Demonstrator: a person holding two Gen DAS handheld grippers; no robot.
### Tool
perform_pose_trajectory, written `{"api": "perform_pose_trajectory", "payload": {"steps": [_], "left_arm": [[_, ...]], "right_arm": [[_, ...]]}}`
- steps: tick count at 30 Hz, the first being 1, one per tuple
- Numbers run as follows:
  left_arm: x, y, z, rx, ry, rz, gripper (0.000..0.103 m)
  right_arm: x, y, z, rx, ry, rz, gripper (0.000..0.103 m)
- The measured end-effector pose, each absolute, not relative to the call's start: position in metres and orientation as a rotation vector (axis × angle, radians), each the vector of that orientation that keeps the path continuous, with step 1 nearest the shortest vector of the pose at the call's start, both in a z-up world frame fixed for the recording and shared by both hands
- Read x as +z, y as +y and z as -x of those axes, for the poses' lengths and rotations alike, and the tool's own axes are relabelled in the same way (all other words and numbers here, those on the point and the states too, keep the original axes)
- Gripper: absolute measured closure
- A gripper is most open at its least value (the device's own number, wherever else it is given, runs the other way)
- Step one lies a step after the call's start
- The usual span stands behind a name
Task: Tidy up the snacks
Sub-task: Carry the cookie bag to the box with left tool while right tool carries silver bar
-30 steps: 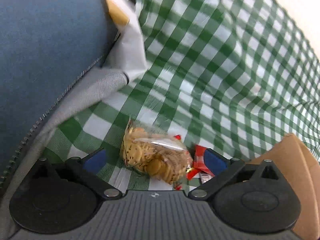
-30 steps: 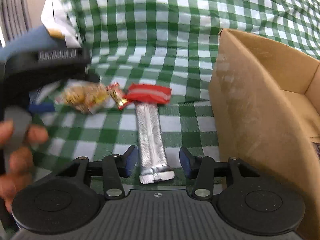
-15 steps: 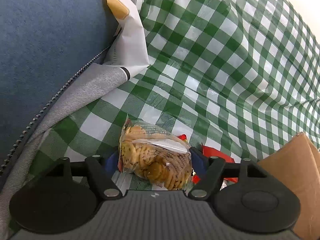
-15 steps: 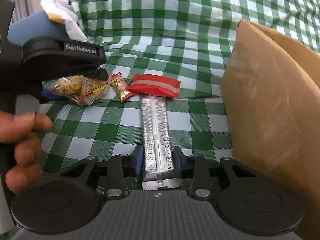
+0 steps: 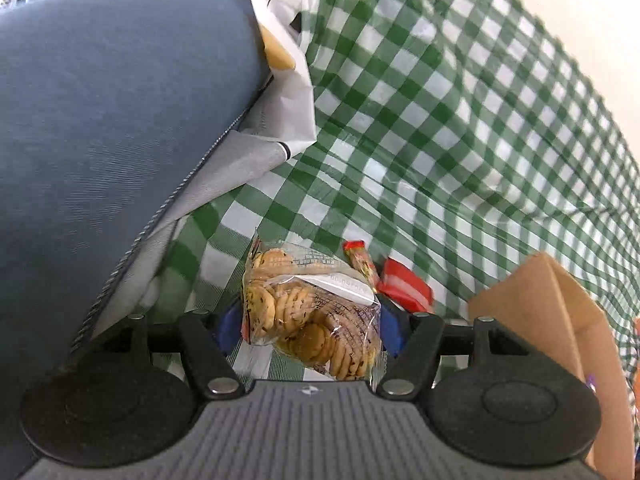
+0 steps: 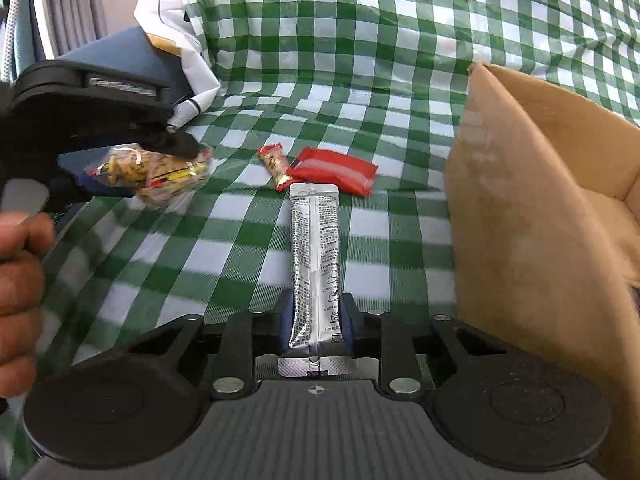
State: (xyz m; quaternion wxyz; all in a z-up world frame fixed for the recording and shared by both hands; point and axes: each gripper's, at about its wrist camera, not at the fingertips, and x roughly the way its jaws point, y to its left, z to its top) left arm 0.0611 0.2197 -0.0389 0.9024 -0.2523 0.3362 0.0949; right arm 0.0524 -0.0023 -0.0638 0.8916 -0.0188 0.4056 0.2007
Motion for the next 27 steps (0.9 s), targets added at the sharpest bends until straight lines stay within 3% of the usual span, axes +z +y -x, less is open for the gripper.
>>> {"api": "perform_pose_trajectory", "payload": {"steps": [9,21,27], "left_arm": [[-0.003,0.203,-0.01,0.13,0.69,0.494,0.031],[0.059,0.159,0.0,0.034,0.62,0.469,0.031],[0.046,0.134,-0.008,-0.03,0.604,0.413,0.031]], "right_arm": [[-0.028,-0.022,0.004,0.477,0.761,0.103,0.078],[0.069,-0.1,-0.01,0.409,0.556,0.014,0.078],[0.09,-0.144,-0.029,0.36,0.45,0.009,0.078]]}}
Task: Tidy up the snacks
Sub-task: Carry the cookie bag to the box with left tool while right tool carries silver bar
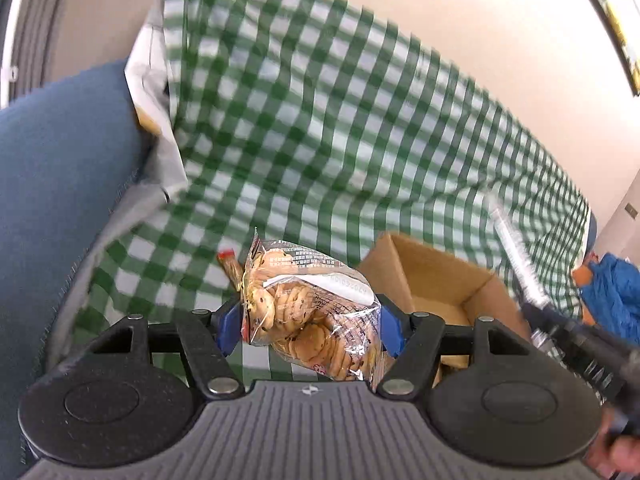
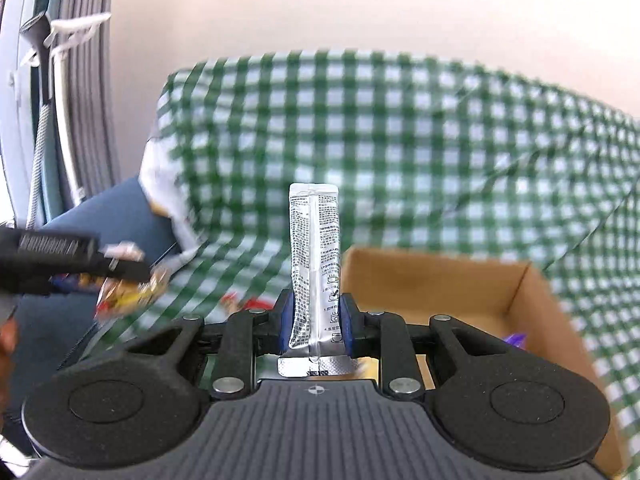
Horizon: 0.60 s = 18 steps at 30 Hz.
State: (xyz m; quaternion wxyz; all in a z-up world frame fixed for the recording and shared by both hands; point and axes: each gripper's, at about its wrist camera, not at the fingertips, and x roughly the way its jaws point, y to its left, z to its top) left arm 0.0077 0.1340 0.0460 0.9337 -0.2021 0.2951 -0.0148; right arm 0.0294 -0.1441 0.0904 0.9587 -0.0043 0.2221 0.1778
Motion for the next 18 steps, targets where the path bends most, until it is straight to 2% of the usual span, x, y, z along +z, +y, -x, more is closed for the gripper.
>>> {"api": "perform_pose_trajectory", "payload": {"steps": [8,18], "left_arm": [[0.027,0.126,-0.03,-0.068,0.589,0.443,0.031],[0.035,0.098,-0.04,-0.146,0.543,0.411,0.031]], "right_arm": [[0.067,-0.182,-0.038,0.256,0.431,-0.03,0.078],[0.051,-0.204,-0.039,0.205,0.431,0.04,0.078]]}}
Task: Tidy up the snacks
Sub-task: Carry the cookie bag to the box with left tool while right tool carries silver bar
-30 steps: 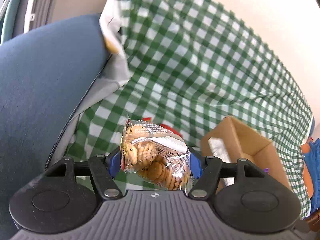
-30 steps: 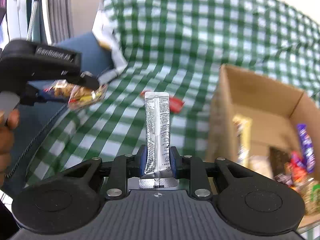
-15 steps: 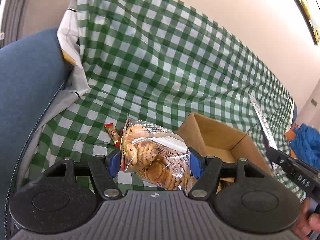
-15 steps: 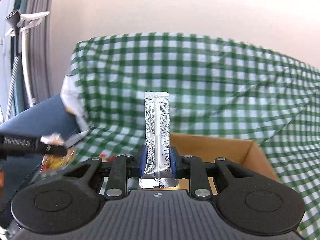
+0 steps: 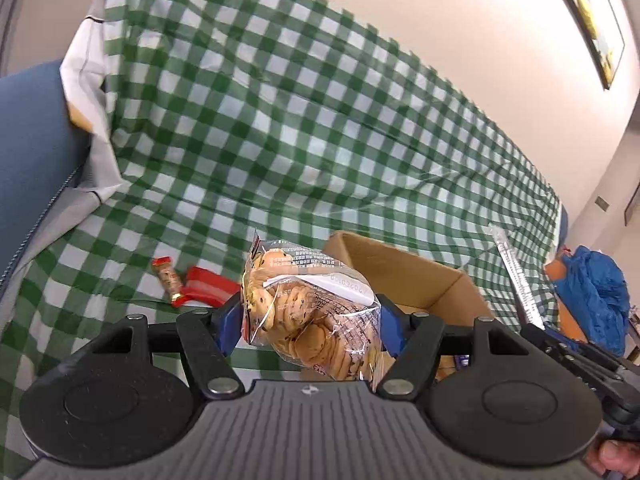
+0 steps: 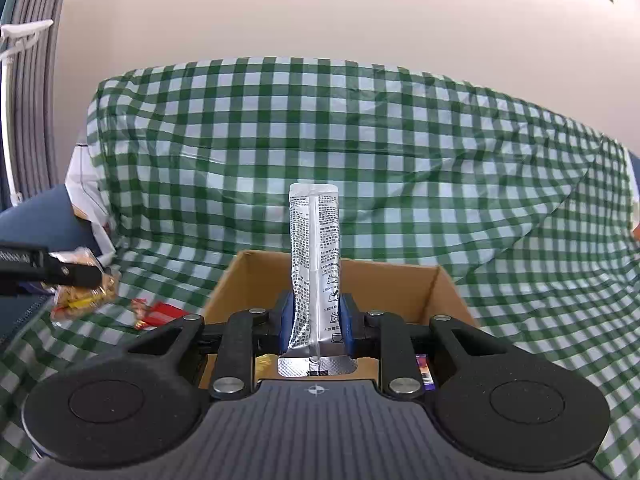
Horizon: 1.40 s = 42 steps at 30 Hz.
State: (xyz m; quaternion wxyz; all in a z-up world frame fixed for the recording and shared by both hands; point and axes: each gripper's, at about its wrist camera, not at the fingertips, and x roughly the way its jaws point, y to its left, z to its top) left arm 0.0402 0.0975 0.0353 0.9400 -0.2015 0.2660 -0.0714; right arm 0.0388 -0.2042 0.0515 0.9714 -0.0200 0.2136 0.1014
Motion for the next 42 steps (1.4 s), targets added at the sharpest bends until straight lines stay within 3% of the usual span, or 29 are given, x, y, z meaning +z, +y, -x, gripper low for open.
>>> {"api": "perform_pose_trajectory", "payload": {"steps": [18,42], "left_arm": [[0.032,0.045,-0.047,-0.251,0.457,0.378,0.031],[0.024,0.015,-0.048,-0.31,0.452,0.31,0.031]], "right_arm": [[0.039,-0.268,-0.038,0.066,0.457,0.026,0.078],[0.038,-0.271,-0.04,0.062,0.463,0.057,0.078]]}}
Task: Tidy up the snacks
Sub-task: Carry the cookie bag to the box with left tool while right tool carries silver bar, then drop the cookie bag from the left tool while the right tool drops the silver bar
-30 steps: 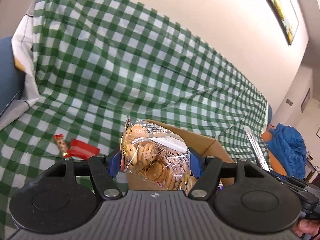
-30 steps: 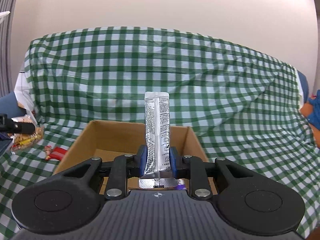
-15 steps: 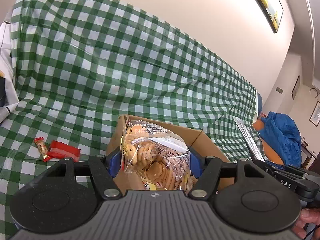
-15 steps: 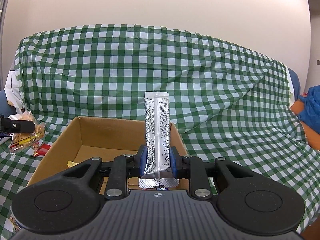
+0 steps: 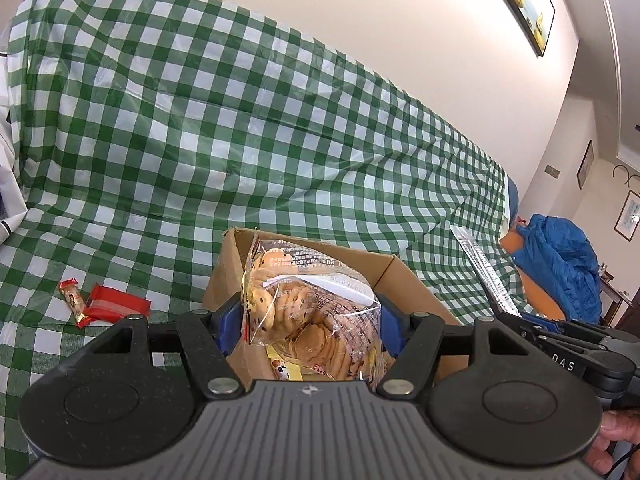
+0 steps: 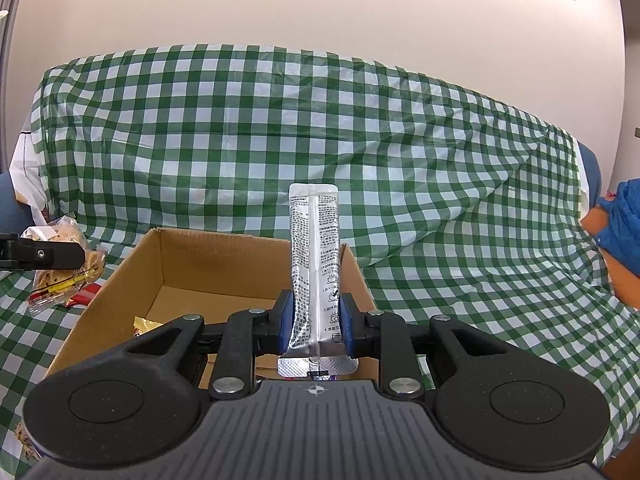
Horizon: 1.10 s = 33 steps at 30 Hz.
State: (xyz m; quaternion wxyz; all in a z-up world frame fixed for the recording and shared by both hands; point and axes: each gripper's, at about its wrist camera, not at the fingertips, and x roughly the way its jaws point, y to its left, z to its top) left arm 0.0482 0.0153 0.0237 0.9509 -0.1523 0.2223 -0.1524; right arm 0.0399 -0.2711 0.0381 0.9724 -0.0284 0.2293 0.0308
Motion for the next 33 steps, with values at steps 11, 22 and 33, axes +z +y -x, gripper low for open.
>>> {"api": "perform_pose_trajectory", "payload": {"steps": [11,22,33], "left_arm": [[0.0253,0.0163,-0.0471,-0.322,0.439,0.307,0.031],[0.0284,0.0111,-0.0433,-0.38,0.413,0.307,0.029],[0.0296,0.0157,-0.0472,-0.409,0.421,0.357,0.018]], "right_arm": [[0.0392,-0.2649,-0.0408,0.073,0.46,0.073,0.077],[0.0389,-0.2653,-0.0424,0.072,0.464,0.076,0.077],[0.0381,-0.2702,-0.0433,0.022,0.475,0.078,0.048]]}}
